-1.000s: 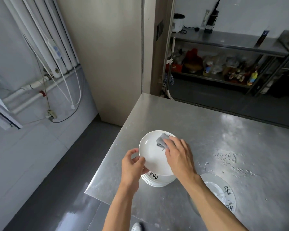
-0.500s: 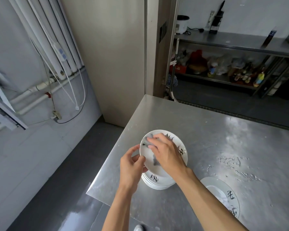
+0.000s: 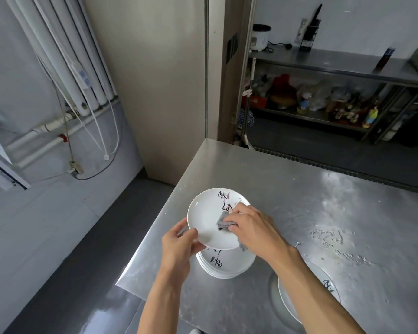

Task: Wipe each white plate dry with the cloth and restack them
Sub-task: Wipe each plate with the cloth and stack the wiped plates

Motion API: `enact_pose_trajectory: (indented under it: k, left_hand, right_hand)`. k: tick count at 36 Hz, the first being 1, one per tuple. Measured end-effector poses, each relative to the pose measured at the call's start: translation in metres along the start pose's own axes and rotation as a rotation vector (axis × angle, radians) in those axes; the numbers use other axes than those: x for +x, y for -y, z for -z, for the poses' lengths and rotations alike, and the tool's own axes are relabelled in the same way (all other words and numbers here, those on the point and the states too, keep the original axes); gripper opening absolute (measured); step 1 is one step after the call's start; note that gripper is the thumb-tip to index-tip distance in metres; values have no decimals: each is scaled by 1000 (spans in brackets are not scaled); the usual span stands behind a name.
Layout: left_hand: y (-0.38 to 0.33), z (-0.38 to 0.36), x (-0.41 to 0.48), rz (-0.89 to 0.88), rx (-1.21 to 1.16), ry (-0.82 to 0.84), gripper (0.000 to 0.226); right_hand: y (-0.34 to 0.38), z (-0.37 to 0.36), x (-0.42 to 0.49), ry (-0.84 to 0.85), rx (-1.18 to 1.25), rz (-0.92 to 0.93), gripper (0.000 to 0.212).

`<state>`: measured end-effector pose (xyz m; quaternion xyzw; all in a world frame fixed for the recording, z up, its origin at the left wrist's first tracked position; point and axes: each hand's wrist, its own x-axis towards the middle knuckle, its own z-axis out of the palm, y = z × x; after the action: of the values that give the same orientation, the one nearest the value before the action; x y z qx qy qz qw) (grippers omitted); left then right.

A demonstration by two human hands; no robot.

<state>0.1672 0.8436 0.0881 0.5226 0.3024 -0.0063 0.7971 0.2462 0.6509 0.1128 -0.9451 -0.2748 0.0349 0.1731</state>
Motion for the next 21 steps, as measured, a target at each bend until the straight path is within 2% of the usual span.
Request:
enact_pose_trajectory:
  k: [9,21]
  left_hand:
    - [-2,-10,5,-57,97,55,41]
    - [-6,-16,-5,-54,54,119,63]
  right_hand:
    - [-12,2,12,-139,-63,-235,20]
    - [2,5,38,-232,-23,-242,29]
